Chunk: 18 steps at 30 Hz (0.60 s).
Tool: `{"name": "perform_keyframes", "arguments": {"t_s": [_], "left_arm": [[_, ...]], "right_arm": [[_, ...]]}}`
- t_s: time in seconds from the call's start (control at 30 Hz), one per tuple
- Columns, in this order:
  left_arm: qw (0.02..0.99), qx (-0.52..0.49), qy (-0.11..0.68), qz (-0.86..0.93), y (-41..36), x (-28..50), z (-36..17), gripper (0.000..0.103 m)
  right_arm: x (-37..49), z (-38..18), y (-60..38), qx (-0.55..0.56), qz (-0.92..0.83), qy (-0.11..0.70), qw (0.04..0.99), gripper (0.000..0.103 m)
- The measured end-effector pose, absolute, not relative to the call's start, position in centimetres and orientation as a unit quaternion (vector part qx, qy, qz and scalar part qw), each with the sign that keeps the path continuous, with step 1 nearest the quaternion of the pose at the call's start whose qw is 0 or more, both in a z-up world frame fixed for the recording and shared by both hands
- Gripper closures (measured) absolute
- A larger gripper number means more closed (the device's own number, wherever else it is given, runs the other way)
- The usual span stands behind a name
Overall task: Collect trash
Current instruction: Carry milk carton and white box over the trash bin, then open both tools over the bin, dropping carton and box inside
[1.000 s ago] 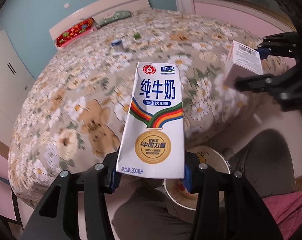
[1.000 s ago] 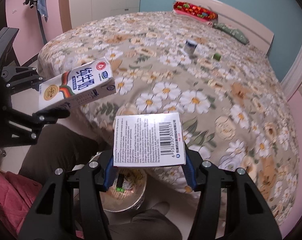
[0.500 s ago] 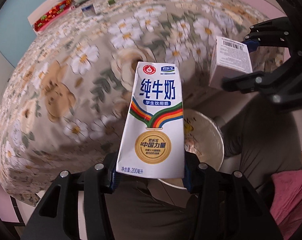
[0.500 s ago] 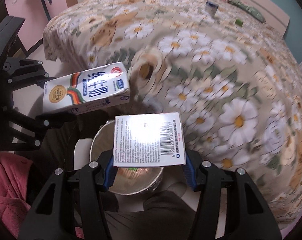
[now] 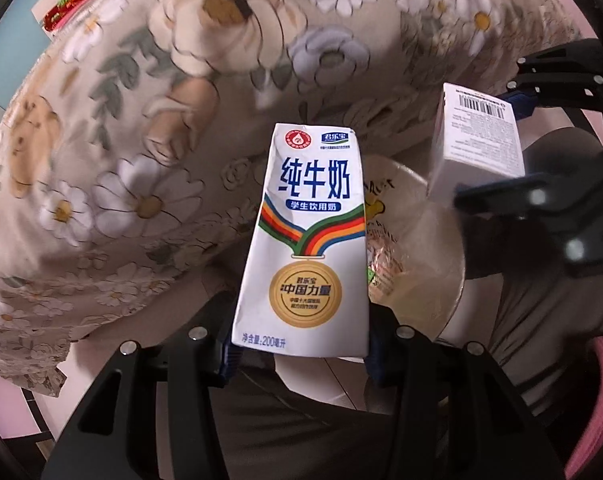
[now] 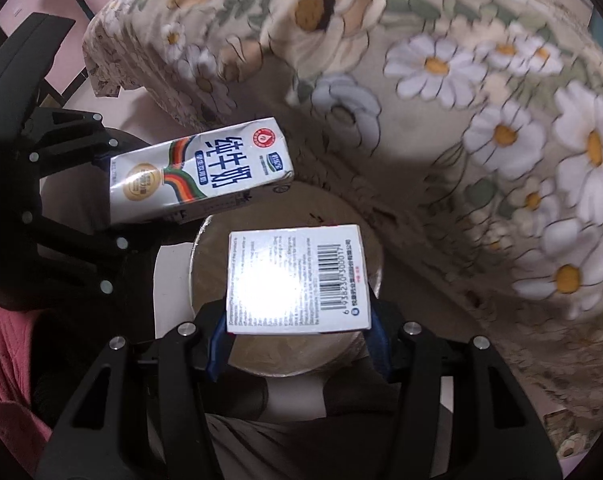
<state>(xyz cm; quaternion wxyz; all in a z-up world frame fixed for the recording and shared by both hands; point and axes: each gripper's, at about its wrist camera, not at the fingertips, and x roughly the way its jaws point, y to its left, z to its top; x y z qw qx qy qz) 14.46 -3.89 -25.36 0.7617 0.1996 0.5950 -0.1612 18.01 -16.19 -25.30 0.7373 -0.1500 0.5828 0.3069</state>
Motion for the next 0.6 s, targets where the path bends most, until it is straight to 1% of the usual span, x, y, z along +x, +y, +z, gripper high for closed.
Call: {"name": "perform_keyframes", "arguments": {"t_s": [0.27,0.6], "left_arm": [[0.731,0.193,0.637,-0.153,-4.7,16.6,-30.0,0.053],[0.691,0.177,0.686,-0.145,-5.0,17.7,-35.3,0.053]], "right_arm": [[19.3,-29.7,-15.4,-0.157,0.291,0.615,0.716,0.047],[20.5,-35.2,-13.1,-0.200,0.272,0.656,0.675,0.047]]}}
